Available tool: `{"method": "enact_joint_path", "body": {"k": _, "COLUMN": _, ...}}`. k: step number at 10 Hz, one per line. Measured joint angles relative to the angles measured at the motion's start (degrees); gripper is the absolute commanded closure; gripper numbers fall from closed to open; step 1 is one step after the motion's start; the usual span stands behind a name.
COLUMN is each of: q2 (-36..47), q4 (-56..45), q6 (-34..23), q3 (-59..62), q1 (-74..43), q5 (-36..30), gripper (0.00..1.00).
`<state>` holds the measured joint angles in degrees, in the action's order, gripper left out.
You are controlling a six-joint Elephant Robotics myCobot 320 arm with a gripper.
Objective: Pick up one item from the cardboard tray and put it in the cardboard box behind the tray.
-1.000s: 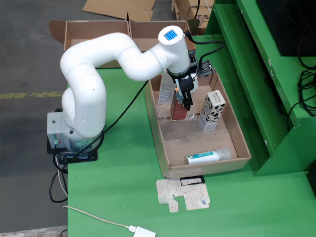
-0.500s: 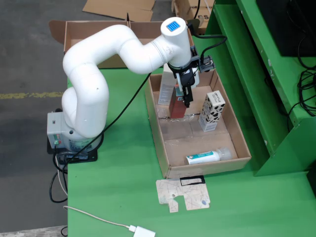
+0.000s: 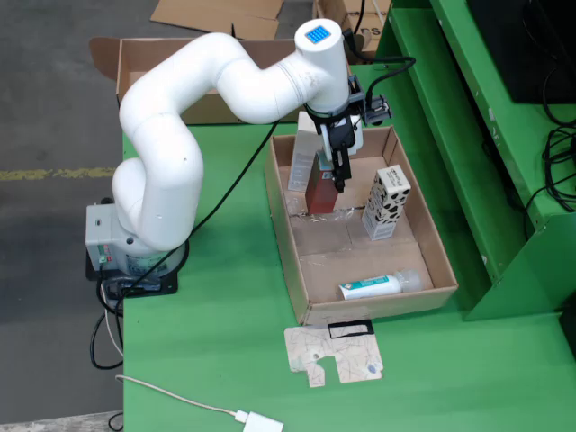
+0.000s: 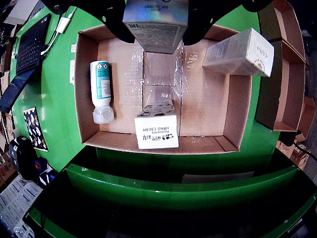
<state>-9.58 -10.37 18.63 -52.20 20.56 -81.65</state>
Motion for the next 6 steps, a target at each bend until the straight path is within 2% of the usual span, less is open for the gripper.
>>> {"method": "enact_joint_path", "body": {"k": 4, "q2": -5.27, "q4": -11.07, "q6": 0.53, "q3": 11.34, "q1": 0.62, "q5": 0.97, "gripper": 1.00}}
{"method": "enact_joint_path", "body": {"k": 6, "q2": -6.94, "q4": -12.74, "q6": 0.53, "q3": 15.29, "q1": 0.88, "q5": 1.15, "gripper": 1.00}}
